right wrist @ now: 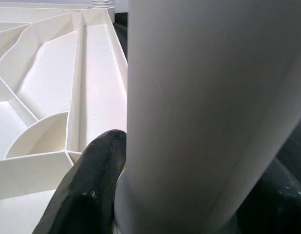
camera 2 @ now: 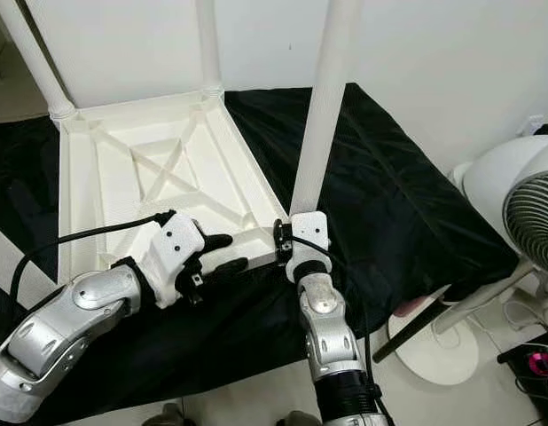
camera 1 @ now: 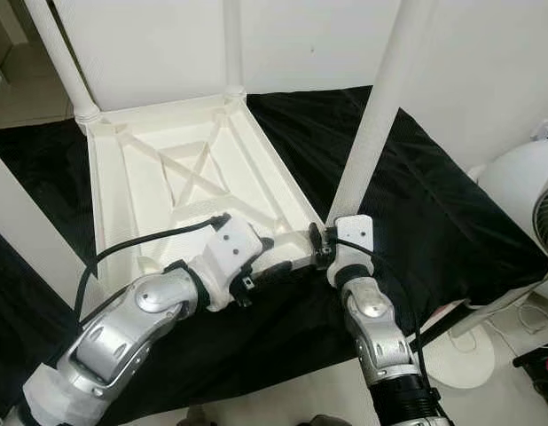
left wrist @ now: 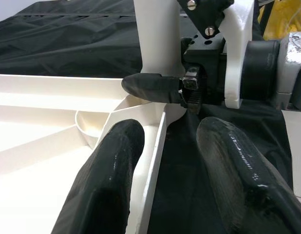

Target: Building children table

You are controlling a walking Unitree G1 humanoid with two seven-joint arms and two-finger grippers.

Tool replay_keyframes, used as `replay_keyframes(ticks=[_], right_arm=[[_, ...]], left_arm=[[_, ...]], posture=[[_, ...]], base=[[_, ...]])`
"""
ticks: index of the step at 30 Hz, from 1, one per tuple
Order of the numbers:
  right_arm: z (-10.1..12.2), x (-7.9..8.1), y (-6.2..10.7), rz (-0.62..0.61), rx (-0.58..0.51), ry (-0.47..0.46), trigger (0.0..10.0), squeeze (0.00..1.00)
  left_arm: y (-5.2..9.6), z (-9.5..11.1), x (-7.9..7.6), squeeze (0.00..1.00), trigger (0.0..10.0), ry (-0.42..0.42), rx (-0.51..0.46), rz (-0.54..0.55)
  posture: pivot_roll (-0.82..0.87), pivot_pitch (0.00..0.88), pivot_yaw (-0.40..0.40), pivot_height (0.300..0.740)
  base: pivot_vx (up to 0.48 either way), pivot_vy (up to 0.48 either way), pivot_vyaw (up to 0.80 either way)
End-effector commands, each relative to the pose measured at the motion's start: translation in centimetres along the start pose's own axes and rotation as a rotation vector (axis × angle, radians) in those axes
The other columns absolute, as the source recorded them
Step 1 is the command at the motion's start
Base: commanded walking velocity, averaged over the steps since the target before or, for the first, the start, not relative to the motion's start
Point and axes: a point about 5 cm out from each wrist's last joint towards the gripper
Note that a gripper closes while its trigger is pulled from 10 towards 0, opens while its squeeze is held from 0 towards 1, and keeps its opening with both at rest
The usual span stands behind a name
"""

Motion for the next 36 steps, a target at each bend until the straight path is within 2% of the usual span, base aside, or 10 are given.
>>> replay_keyframes(ticks=[1,8,9,12,18,20,21,26,28,36], right_arm=[[-0.8,0.5,0.3,-0.032,0.036,-0.032,10.0,0.00],[0.0,-0.1,0.5,0.022,0.010,-0.030,10.0,0.01],[0.2,-0.2,0.7,0.032,0.006,-0.030,10.0,1.00],[1.2,-1.8,1.3,0.173,-0.027,-0.026,10.0,1.00],[1.4,-3.6,1.7,0.345,-0.009,0.011,10.0,1.00],[1.4,-3.6,1.7,0.345,-0.009,0.011,10.0,1.00],[1.3,-3.9,1.5,0.490,0.031,0.052,10.0,0.00],[1.3,-4.0,1.3,0.570,0.057,0.072,10.0,0.00],[1.6,-4.0,0.0,0.643,0.075,0.105,10.0,0.00],[1.9,-3.5,-2.1,0.697,0.075,0.199,10.0,0.00]], left_arm=[[0.1,-0.1,-0.3,0.00,10.0,0.007,-0.007,-0.045],[0.1,-0.1,-0.5,0.00,10.0,0.006,-0.006,-0.056],[0.1,-0.1,-0.5,0.00,10.0,0.005,-0.006,-0.057],[0.0,0.0,-0.6,0.00,10.0,0.007,-0.013,-0.061],[-0.1,0.0,-0.5,0.00,10.0,0.006,-0.017,-0.063],[-0.1,0.0,-0.5,0.00,10.0,0.006,-0.017,-0.063],[-0.2,0.0,-0.4,0.00,10.0,0.004,-0.017,-0.062],[-0.2,0.1,-0.3,0.00,10.0,0.004,-0.018,-0.061],[-0.2,0.1,-0.3,0.00,10.0,0.006,-0.019,-0.061],[-0.2,0.2,-0.2,0.00,10.0,0.008,-0.021,-0.053]], posture=[[-0.03,0.019,0.007,0.740],[-0.04,0.017,0.007,0.740],[-0.04,0.017,0.007,0.740],[-0.05,0.010,0.001,0.740],[-0.05,0.014,0.009,0.740],[-0.05,0.014,0.009,0.740],[-0.06,0.019,0.013,0.740],[-0.06,0.026,0.019,0.740],[-0.05,0.029,0.019,0.740],[-0.04,0.033,0.017,0.740]], base=[[0.000,0.000,0.00],[0.000,0.000,0.00],[0.000,0.000,0.00],[0.000,0.000,0.00],[0.000,0.000,0.00],[0.000,0.000,0.00],[0.000,0.000,0.00],[0.000,0.000,0.00],[0.000,0.000,0.00],[0.000,0.000,0.00]])
Point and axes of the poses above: a point about 5 cm out from each wrist's last joint towards the gripper, its own y axis pointing back from the gripper into the wrist, its own z axis along the axis of the wrist's last joint, x = y × z, and after that the axes turned 10 degrees about -y, right-handed
